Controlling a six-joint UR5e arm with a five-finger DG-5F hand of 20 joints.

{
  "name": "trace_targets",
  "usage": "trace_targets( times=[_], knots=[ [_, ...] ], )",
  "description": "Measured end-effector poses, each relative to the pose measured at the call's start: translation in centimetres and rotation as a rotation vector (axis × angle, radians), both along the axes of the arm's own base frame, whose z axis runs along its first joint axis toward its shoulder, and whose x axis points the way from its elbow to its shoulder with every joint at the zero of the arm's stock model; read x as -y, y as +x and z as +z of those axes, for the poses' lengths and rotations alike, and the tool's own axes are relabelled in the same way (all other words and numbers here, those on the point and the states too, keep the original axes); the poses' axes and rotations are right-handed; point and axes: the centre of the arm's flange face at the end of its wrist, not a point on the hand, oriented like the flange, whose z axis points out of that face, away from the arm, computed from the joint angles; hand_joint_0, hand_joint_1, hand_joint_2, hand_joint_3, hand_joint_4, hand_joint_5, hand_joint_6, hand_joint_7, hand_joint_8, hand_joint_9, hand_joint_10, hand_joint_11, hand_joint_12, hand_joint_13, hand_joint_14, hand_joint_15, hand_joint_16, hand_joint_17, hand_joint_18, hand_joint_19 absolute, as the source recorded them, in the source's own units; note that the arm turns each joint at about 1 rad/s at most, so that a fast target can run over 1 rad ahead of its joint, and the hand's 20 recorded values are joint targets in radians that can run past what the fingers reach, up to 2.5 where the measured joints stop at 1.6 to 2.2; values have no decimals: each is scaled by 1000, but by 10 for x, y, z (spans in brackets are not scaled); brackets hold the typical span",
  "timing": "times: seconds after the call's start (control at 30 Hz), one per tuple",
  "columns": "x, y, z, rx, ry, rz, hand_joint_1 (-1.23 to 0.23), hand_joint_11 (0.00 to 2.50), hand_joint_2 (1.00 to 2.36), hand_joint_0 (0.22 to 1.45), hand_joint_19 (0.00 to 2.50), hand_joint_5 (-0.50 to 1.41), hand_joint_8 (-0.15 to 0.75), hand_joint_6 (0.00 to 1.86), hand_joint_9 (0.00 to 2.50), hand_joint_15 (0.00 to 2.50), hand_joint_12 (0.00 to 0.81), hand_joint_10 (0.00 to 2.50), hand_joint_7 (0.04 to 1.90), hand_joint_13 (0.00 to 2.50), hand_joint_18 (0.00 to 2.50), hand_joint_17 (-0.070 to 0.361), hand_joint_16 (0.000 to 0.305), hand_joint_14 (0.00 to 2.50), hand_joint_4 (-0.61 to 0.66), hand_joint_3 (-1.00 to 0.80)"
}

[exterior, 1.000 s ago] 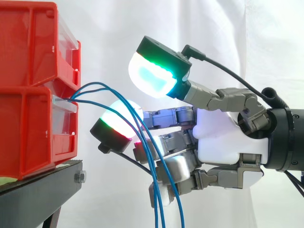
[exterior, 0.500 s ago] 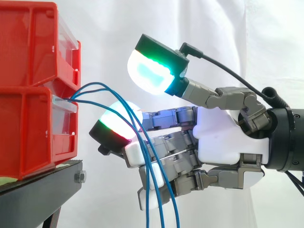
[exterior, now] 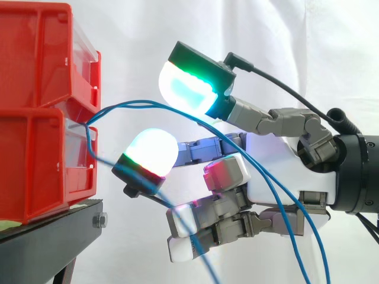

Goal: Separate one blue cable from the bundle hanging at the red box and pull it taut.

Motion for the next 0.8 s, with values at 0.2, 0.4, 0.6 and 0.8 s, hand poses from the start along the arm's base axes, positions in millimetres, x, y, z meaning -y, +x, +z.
trace_targets(
  times=[0.2,0.4,0.6,0.8],
  knots=[
    [0,0,0,0,0,0,-643,831,1000,597,559,-218,449,870,1517,534,393,19,875,1020,821,117,52,20,162,-500],
    [0,0,0,-4,4,0,-709,940,1000,608,589,-239,401,885,1163,585,397,17,809,967,820,119,53,19,162,-500],
    [0,-2,0,-28,24,3,-725,794,1000,597,541,-231,379,799,938,470,396,15,786,780,744,113,50,17,202,-500],
    [-1,-2,6,-45,58,5,-694,727,1000,599,450,-218,374,739,879,353,379,16,831,622,630,112,50,12,196,-500]
  ],
)
